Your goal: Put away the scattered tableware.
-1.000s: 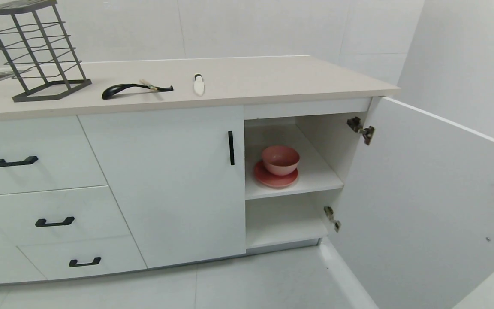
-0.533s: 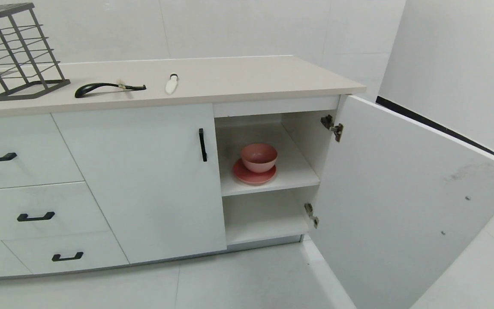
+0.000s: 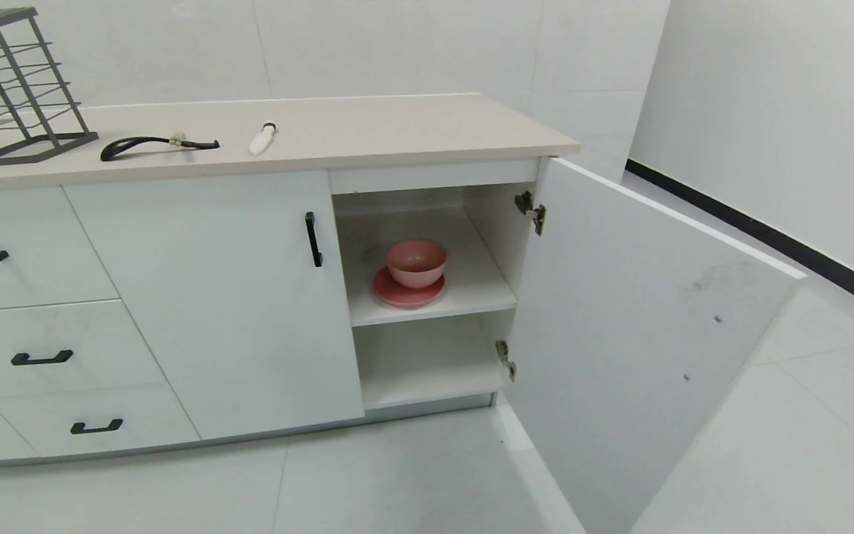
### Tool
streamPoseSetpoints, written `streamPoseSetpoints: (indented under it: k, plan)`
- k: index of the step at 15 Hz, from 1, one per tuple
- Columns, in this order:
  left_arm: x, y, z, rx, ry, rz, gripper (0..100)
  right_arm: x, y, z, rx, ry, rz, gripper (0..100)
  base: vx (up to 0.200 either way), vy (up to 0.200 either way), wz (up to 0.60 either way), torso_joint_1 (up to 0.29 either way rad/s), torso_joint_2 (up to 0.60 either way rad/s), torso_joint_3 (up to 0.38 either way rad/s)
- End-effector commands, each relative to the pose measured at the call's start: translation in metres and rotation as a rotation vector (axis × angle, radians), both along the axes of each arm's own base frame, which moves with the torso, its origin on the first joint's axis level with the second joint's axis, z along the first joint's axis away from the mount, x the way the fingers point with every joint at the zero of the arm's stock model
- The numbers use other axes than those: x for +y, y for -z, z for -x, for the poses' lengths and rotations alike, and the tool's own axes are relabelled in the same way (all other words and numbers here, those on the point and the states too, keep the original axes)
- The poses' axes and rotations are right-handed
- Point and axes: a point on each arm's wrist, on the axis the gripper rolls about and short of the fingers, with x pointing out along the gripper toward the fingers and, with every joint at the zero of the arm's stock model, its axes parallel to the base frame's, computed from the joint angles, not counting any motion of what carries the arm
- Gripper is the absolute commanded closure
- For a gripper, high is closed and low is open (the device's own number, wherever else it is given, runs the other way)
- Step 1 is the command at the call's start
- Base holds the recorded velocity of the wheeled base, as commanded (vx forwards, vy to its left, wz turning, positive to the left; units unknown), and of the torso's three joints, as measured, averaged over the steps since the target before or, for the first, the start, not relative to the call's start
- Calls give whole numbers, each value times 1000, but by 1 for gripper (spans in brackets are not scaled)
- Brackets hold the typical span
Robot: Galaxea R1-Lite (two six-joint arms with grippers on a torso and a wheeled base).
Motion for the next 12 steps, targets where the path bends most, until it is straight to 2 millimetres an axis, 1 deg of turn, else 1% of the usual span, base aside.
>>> streamPoseSetpoints:
  k: [1, 4, 7, 8, 9, 10, 11, 12]
  plan:
    - [0, 0, 0, -1, -1, 0, 0, 0, 0, 0, 2, -2, -1, 100, 0, -200, 0, -2, -2, 2]
    - [0, 0, 0, -1, -1, 0, 0, 0, 0, 0, 2, -2, -1, 100, 0, -200, 0, -2, 1, 4]
    - [0, 0, 0, -1, -1, 1, 0, 0, -1, 0, -5, -2, -7, 100, 0, 0, 0, 0, 0, 0]
    - [0, 0, 0, -1, -1, 1, 0, 0, -6, 0, -51, -3, -8, 100, 0, 0, 0, 0, 0, 0]
    - [0, 0, 0, -1, -3, 6, 0, 0, -21, 2, -188, -10, -3, 100, 0, 0, 0, 0, 0, 0]
    - [0, 0, 0, -1, -3, 4, 0, 1, -32, 4, -214, -51, 0, 100, 0, 0, 0, 0, 0, 0]
    - [0, 0, 0, -1, -3, 4, 0, 3, -46, 2, -173, -150, 0, 100, 0, 0, 0, 0, 0, 0]
    - [0, 0, 0, -1, -3, 6, 0, 5, -59, -3, -125, -196, -4, 100, 0, 0, 0, 0, 0, 0]
